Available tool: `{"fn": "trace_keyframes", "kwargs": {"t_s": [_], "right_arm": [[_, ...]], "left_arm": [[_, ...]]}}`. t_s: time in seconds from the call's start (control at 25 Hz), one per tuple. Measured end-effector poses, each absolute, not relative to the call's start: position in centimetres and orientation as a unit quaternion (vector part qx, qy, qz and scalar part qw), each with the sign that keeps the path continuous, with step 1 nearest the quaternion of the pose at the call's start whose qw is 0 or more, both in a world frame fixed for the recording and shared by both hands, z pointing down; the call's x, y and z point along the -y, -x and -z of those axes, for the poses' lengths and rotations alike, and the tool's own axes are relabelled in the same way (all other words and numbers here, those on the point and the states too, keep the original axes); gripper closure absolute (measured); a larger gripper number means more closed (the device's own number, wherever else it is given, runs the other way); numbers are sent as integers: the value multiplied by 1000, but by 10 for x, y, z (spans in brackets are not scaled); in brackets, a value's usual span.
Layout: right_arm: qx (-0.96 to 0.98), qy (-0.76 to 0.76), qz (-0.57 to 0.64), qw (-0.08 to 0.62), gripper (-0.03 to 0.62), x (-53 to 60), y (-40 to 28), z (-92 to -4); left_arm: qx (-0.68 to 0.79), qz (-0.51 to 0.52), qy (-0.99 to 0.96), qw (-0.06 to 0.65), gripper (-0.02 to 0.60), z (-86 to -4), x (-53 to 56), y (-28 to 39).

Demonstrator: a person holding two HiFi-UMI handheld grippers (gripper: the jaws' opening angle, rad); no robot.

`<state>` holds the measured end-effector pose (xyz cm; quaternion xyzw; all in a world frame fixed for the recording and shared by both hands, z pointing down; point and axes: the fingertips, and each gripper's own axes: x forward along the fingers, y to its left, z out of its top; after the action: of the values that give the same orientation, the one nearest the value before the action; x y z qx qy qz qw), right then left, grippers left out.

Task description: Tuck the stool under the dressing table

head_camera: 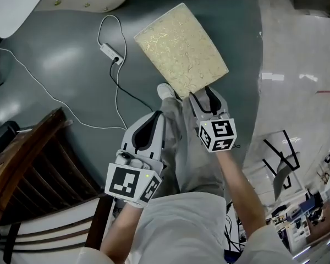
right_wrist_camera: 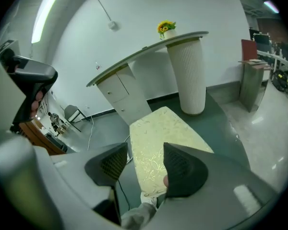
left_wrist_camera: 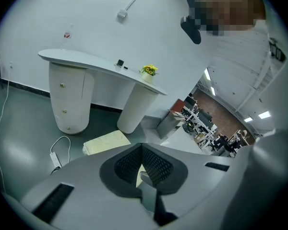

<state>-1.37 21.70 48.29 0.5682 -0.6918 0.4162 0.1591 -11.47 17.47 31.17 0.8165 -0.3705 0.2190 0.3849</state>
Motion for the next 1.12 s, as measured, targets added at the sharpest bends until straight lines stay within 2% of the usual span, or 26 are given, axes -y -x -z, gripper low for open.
{"fn": "trace_keyframes", "kwargs": {"t_s": [0.32, 0.44, 0.56, 0.76, 1.12], "right_arm": [[654, -584, -463, 130, 252, -235, 7, -539], [629, -604, -479, 100, 184, -236, 5, -553], [596, -622, -504, 64, 152, -236, 5, -568], [538, -640, -548, 22, 141, -240, 8, -591], [465, -653, -598, 16, 114, -258, 19, -640]], "left_arm": [[376, -231, -808, 390, 574, -341, -190, 114], [377, -234, -805, 394, 574, -349, -196, 113], [374, -237, -804, 398, 574, -356, -202, 112], [367, -238, -803, 405, 574, -361, -206, 108], [356, -242, -803, 412, 574, -372, -203, 106]]}}
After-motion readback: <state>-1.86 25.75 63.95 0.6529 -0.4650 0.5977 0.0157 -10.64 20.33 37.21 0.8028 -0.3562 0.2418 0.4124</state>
